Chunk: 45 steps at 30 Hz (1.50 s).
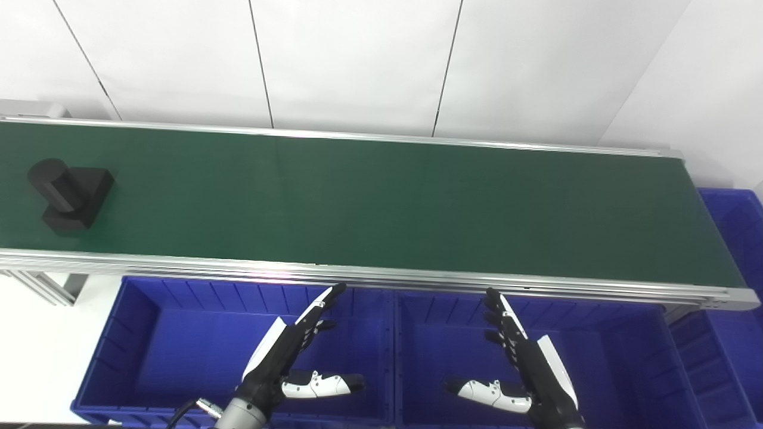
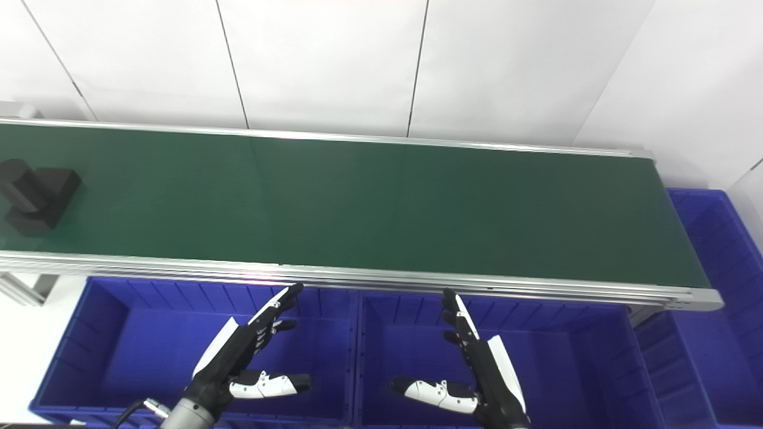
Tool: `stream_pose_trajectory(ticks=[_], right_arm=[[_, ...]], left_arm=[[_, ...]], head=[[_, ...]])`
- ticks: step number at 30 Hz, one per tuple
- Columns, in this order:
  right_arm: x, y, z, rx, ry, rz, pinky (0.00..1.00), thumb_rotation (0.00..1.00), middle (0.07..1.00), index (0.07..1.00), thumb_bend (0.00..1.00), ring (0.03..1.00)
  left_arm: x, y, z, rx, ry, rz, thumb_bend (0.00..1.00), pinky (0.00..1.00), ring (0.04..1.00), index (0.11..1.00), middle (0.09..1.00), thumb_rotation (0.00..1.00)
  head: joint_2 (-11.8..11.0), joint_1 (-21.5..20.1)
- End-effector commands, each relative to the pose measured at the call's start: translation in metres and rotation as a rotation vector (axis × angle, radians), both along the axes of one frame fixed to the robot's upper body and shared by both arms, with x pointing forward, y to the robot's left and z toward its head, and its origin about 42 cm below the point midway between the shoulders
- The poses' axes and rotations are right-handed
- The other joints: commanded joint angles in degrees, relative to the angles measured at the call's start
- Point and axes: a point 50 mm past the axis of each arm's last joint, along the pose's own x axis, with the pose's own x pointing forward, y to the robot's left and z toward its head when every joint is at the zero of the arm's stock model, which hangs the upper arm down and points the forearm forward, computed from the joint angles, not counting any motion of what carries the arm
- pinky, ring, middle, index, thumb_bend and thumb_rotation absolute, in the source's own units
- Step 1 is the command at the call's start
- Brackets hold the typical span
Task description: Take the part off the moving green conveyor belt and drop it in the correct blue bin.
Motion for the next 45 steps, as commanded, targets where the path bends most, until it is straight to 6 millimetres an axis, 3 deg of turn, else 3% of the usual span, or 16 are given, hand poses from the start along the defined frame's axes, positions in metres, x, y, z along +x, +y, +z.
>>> stream_pose_trajectory(ticks=[1,11,18,27,32,33,36,37,41,45], right_arm=[[0.003,0.001,0.008,0.003,-0.059,0.017,0.89,0.34,0.965,1.000,0.87,0.950],[0.003,0.002,0.007,-0.001,-0.060,0.022,0.92,0.33,0.962,1.000,0.87,0.954],[0.003,0.004,0.008,-0.001,-0.061,0.020,0.88,0.34,0.964,1.000,0.87,0.954],[0.003,0.003,0.007,0.007,-0.055,0.027,0.92,0.34,0.966,1.000,0.87,0.961],[0.004,0.003,0.002,0.009,-0.054,0.035,0.90,0.33,0.963,1.000,0.87,0.955],[0.004,0.002,0.001,0.013,-0.053,0.036,0.84,0.33,0.963,1.000,0.87,0.955],[0.003,-0.001,-0.003,0.012,-0.065,0.046,0.88,0.31,0.960,1.000,0.86,0.953],[0.003,-0.003,-0.005,0.013,-0.066,0.047,0.80,0.31,0.963,1.000,0.86,0.952],[0.002,-0.008,-0.009,0.015,-0.056,0.048,0.71,0.32,0.974,1.000,0.86,0.941],[0.003,-0.011,-0.012,0.007,-0.057,0.046,0.84,0.34,0.976,1.000,0.86,0.965]], left_arm=[[0.005,-0.004,0.010,-0.020,-0.064,0.004,0.80,0.86,0.981,0.953,0.990,0.43],[0.006,-0.003,0.009,-0.024,-0.064,0.002,0.80,0.87,0.985,0.954,0.996,0.44],[0.006,-0.001,0.008,-0.026,-0.057,0.004,0.81,0.86,0.983,0.949,0.994,0.44],[0.006,-0.001,0.008,-0.030,-0.060,0.002,0.79,0.84,0.986,0.948,0.998,0.42],[0.006,-0.002,0.004,-0.034,-0.049,0.006,0.80,0.82,0.983,0.948,0.998,0.41],[0.005,-0.002,0.003,-0.033,-0.048,0.006,0.80,0.83,0.981,0.950,0.996,0.41],[0.004,-0.005,-0.001,-0.015,-0.060,-0.002,0.81,0.85,0.969,0.954,0.988,0.43],[0.004,-0.006,-0.002,-0.008,-0.066,-0.003,0.81,0.88,0.956,0.950,0.974,0.44],[0.004,-0.011,-0.006,0.008,-0.083,-0.003,0.82,0.88,0.934,0.943,0.955,0.44],[0.005,-0.014,-0.008,0.023,-0.086,0.000,0.86,0.85,0.904,0.923,0.932,0.43]], head=[[-0.1,0.1],[-0.2,0.1],[-0.1,-0.2],[-0.5,0.0],[-3.1,2.0],[-3.1,2.0],[-5.3,6.1],[-6.3,8.0],[-8.0,11.5],[-9.3,13.8]])
